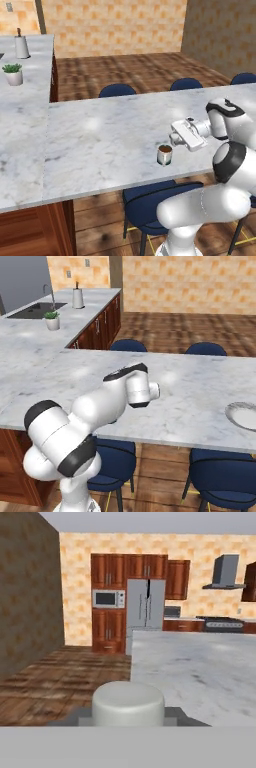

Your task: Pick up the marshmallow and place it in the cup of hot chocolate on the dining counter.

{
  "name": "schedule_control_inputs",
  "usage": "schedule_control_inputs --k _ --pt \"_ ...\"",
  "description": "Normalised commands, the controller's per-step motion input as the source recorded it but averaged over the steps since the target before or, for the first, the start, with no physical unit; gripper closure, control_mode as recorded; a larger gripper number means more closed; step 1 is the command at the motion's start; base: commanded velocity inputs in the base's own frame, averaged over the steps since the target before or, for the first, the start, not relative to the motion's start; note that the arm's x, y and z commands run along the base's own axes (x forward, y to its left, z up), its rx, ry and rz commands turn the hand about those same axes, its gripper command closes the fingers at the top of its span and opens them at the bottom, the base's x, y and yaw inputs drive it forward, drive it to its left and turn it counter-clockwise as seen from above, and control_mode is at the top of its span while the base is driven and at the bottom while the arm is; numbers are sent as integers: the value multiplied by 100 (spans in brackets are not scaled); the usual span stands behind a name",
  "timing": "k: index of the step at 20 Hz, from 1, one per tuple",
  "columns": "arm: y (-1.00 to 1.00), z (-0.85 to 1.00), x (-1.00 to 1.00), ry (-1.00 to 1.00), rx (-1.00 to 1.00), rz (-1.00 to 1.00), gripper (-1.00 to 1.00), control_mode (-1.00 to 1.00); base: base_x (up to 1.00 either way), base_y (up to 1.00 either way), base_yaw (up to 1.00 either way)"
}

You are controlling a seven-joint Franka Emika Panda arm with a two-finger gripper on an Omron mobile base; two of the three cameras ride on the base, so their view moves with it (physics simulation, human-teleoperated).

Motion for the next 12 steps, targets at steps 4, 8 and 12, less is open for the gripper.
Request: schedule_control_inputs --k 4,8,12 --pt "-18 -28 20 18 0 0 100 -100 0 0 0" --pt "-7 -31 21 16 -1 0 100 -100 0 0 0" --pt "0 -29 20 10 -2 0 100 -100 0 0 0"
